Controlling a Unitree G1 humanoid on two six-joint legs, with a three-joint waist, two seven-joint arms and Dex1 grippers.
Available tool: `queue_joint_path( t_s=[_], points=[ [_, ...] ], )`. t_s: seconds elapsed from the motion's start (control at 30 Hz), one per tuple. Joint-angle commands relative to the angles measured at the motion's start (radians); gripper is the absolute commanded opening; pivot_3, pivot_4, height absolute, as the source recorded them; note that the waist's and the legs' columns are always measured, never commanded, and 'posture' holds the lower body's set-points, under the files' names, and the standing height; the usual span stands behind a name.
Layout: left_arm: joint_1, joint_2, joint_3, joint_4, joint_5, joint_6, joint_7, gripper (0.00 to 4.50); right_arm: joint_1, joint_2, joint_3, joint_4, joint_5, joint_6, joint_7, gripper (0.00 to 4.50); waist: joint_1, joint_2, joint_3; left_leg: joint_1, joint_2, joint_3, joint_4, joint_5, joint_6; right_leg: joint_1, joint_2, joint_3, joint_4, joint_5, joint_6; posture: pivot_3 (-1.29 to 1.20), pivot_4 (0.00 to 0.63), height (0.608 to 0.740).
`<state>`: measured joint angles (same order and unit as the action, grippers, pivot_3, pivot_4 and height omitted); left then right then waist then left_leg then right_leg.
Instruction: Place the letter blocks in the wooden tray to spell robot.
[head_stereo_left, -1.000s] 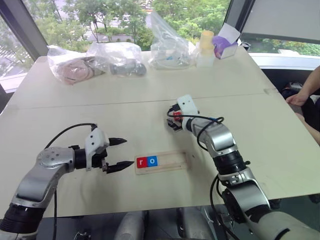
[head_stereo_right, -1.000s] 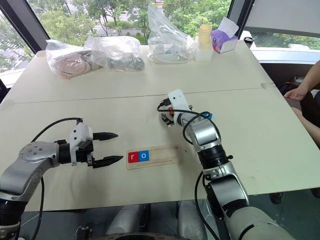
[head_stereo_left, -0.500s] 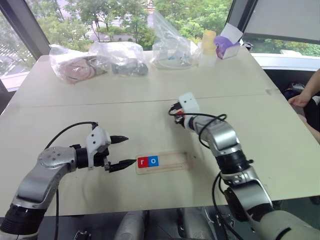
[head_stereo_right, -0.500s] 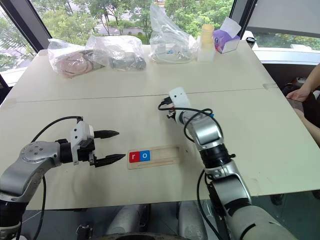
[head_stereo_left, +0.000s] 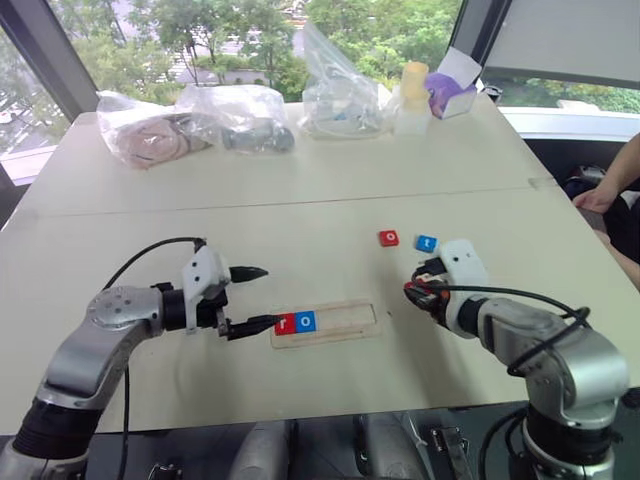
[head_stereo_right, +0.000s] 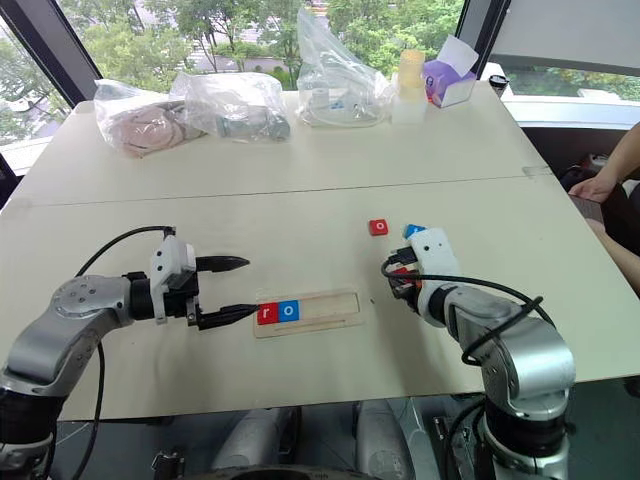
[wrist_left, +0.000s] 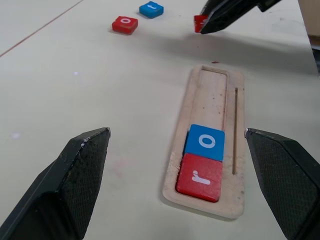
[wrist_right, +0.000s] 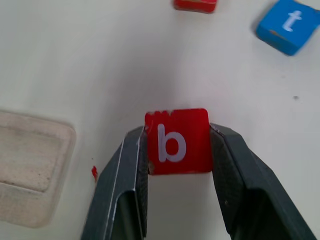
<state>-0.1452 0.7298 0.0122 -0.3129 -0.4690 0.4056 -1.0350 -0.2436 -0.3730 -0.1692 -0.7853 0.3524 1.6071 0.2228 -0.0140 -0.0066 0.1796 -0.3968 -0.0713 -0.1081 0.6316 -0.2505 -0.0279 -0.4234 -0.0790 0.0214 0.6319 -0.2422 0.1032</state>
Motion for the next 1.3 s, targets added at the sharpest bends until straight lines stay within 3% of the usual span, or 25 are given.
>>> queue_joint_path(
  t_s=[0.03, 0.23, 0.37, 0.43, 0.47, 0.53, 0.6, 0.77, 0.87, 0.97, 1.3],
  points=[
    [-0.020, -0.004, -0.005, 0.002, -0.003, -0.012, -0.010, 4.50, 0.045, 0.004, -0.038, -0.053, 0.065, 0.007, -0.058, 1.16, 0.001, 0.000, 0.000, 0.000, 0.000, 0.000, 0.000, 0.000, 0.000, 0.000, 0.000, 0.000, 0.000, 0.000, 0.000, 0.00, 0.150, 0.740],
    [-0.019, -0.004, -0.006, 0.006, 0.004, -0.016, -0.007, 4.50, 0.088, -0.026, -0.057, -0.062, 0.203, 0.007, -0.106, 1.16, -0.002, 0.000, 0.000, 0.000, 0.000, 0.000, 0.000, 0.000, 0.000, 0.000, 0.000, 0.000, 0.000, 0.000, 0.000, 0.00, 0.150, 0.740],
    [-0.016, -0.003, -0.004, 0.000, 0.005, -0.013, 0.001, 4.50, 0.063, -0.109, -0.050, -0.035, 0.282, 0.007, -0.104, 3.02, 0.000, 0.000, 0.000, 0.000, 0.000, 0.000, 0.000, 0.000, 0.000, 0.000, 0.000, 0.000, 0.000, 0.000, 0.000, 0.00, 0.150, 0.740],
    [-0.016, -0.005, -0.002, -0.001, 0.005, -0.012, 0.005, 4.50, 0.023, -0.199, -0.033, -0.011, 0.315, 0.007, -0.056, 4.21, 0.001, 0.000, 0.000, 0.000, 0.000, 0.000, 0.000, 0.000, 0.000, 0.001, 0.000, 0.000, 0.000, 0.000, 0.000, 0.00, 0.150, 0.740],
    [-0.016, -0.006, -0.002, -0.001, 0.005, -0.013, 0.007, 4.50, -0.009, -0.265, -0.020, 0.005, 0.325, 0.004, 0.001, 4.44, 0.000, 0.000, 0.000, 0.000, 0.000, 0.000, 0.001, 0.000, 0.000, 0.001, 0.000, 0.000, 0.000, 0.000, 0.000, 0.00, 0.150, 0.740],
    [-0.018, -0.008, -0.002, -0.001, 0.007, -0.014, 0.013, 4.50, -0.042, -0.447, 0.027, 0.058, 0.338, -0.123, 0.188, 4.44, 0.000, 0.001, 0.001, 0.000, 0.000, 0.001, 0.001, 0.000, 0.000, 0.001, 0.000, 0.000, -0.001, 0.000, 0.000, 0.00, 0.150, 0.740],
    [-0.023, -0.014, -0.002, 0.003, 0.010, -0.021, 0.020, 4.50, -0.028, -0.602, 0.093, 0.127, 0.265, -0.391, 0.388, 4.44, 0.001, 0.000, 0.001, 0.000, 0.000, 0.001, 0.001, 0.000, 0.001, 0.003, 0.000, -0.002, -0.002, -0.001, 0.001, 0.00, 0.150, 0.740],
    [-0.036, -0.026, -0.006, 0.014, 0.022, -0.037, 0.026, 4.50, -0.014, -0.763, 0.252, 0.427, 0.012, -1.056, 0.774, 4.44, 0.000, -0.001, 0.001, 0.005, 0.000, 0.002, 0.001, -0.001, 0.002, 0.010, 0.000, -0.004, -0.004, -0.003, 0.004, 0.00, 0.150, 0.740],
    [-0.036, -0.027, 0.002, 0.014, 0.027, -0.048, 0.033, 4.50, -0.089, -0.731, 0.321, 0.607, -0.019, -1.249, 0.970, 4.44, -0.003, -0.002, 0.002, 0.006, -0.001, 0.002, 0.002, -0.001, 0.003, 0.011, -0.002, -0.003, -0.004, -0.002, 0.004, 0.00, 0.150, 0.740],
    [-0.025, -0.020, 0.009, 0.006, 0.024, -0.050, 0.035, 4.50, -0.142, -0.678, 0.371, 0.728, -0.050, -1.344, 1.074, 4.44, -0.005, -0.002, 0.002, 0.006, 0.000, 0.002, 0.002, -0.001, 0.003, 0.011, -0.001, -0.002, -0.003, -0.002, 0.004, 0.00, 0.150, 0.740],
    [0.056, 0.042, 0.026, -0.093, -0.029, -0.029, -0.027, 4.50, -0.189, -0.566, 0.428, 0.926, -0.186, -1.532, 1.144, 4.44, 0.004, -0.002, 0.002, 0.006, -0.001, 0.000, 0.002, -0.001, 0.002, 0.010, -0.003, -0.001, -0.003, -0.002, 0.003, 0.00, 0.150, 0.740]
  ],
)
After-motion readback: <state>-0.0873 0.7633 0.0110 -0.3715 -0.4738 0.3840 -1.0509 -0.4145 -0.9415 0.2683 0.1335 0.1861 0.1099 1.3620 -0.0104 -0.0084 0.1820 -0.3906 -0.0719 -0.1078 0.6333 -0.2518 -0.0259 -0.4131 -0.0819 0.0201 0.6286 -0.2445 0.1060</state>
